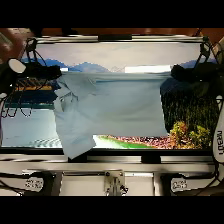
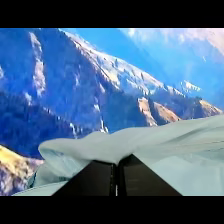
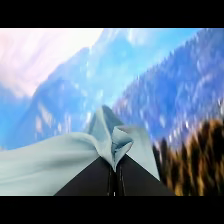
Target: Fold the shirts.
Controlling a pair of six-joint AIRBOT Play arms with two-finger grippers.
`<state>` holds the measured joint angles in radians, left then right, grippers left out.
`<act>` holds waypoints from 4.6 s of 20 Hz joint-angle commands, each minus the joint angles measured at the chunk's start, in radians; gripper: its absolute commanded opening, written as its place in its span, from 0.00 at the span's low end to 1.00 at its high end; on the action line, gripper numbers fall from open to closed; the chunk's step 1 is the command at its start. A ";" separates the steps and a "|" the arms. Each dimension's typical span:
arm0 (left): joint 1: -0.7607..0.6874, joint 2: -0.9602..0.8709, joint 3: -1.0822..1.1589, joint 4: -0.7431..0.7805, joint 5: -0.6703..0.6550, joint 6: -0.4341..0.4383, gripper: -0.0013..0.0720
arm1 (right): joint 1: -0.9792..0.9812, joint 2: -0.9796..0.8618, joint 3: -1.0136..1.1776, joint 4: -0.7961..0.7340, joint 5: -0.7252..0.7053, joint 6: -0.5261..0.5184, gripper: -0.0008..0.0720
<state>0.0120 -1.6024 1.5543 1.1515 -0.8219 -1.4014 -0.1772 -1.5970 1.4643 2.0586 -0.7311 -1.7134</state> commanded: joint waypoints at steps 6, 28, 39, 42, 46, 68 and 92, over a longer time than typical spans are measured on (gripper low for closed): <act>-0.002 -0.251 0.119 -0.047 0.273 0.001 0.05 | 0.109 -0.172 -0.007 0.011 0.408 0.007 0.07; 0.040 -0.254 0.119 0.034 -0.298 0.185 0.05 | 0.034 -0.121 -0.007 -0.035 0.031 0.116 0.07; 0.037 -0.260 0.157 0.034 -0.401 0.112 0.82 | 0.020 -0.095 -0.007 -0.045 -0.024 0.158 0.72; 0.073 -0.230 0.251 0.034 -0.484 0.084 0.83 | -0.032 0.012 -0.007 -0.066 -0.074 0.128 0.72; 0.157 -0.144 0.260 0.034 -0.660 0.026 0.82 | -0.132 0.132 -0.007 -0.245 -0.388 0.115 0.72; 0.290 0.384 -0.971 -0.240 -0.363 0.295 0.63 | -0.206 0.138 -0.063 -0.103 -0.631 -0.019 0.72; 0.208 0.333 -0.967 -0.294 -0.341 0.339 0.06 | -0.181 0.131 -0.485 -0.041 -0.549 -0.031 0.88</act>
<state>0.2207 -1.2701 0.5861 0.8589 -1.1580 -1.0737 -0.3679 -1.4658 1.0279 2.0178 -1.3087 -1.7435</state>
